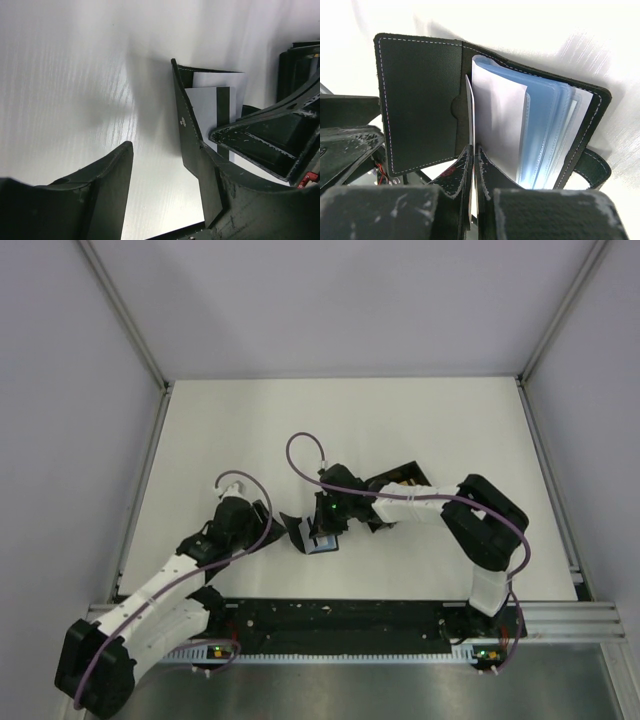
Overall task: Put the credit cards into the card holder
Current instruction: Insert the credit card into the card holder.
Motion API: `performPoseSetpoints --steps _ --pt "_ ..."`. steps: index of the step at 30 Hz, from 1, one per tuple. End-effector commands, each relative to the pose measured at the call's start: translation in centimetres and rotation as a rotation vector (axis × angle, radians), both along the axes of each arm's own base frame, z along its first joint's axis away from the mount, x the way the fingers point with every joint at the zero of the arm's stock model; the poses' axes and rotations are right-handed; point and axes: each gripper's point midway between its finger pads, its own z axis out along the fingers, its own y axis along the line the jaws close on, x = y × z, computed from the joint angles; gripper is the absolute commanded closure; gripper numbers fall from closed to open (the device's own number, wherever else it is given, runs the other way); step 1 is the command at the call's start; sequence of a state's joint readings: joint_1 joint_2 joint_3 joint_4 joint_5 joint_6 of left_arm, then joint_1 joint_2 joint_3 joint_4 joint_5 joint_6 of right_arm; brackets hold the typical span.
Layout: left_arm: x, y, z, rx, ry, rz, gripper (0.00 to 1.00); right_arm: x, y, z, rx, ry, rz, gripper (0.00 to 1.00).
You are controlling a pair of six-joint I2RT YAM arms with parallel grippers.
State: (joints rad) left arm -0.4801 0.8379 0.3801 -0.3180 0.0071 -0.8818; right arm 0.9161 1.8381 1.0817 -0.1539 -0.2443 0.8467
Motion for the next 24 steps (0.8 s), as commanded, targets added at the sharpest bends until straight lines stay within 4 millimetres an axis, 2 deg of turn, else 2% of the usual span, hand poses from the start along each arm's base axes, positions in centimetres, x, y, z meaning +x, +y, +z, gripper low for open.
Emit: performPoseSetpoints --steps 1,6,14,19,24 --pt "0.2 -0.4 0.7 -0.051 -0.04 0.008 0.41 0.1 0.2 -0.7 -0.036 -0.01 0.016 1.0" --pt "0.1 -0.5 0.5 -0.059 -0.043 -0.001 0.4 0.1 0.1 -0.7 -0.041 -0.012 0.017 1.0" --pt "0.4 -1.2 1.6 -0.121 -0.097 -0.005 0.36 0.0 0.2 -0.8 -0.046 -0.009 0.025 1.0" --pt "0.5 -1.2 2.1 -0.146 -0.133 0.002 0.29 0.0 0.1 -0.9 -0.052 -0.007 0.026 1.0" --pt "0.5 -1.6 1.7 -0.17 -0.124 -0.005 0.26 -0.1 0.0 -1.0 -0.054 -0.005 0.027 1.0"
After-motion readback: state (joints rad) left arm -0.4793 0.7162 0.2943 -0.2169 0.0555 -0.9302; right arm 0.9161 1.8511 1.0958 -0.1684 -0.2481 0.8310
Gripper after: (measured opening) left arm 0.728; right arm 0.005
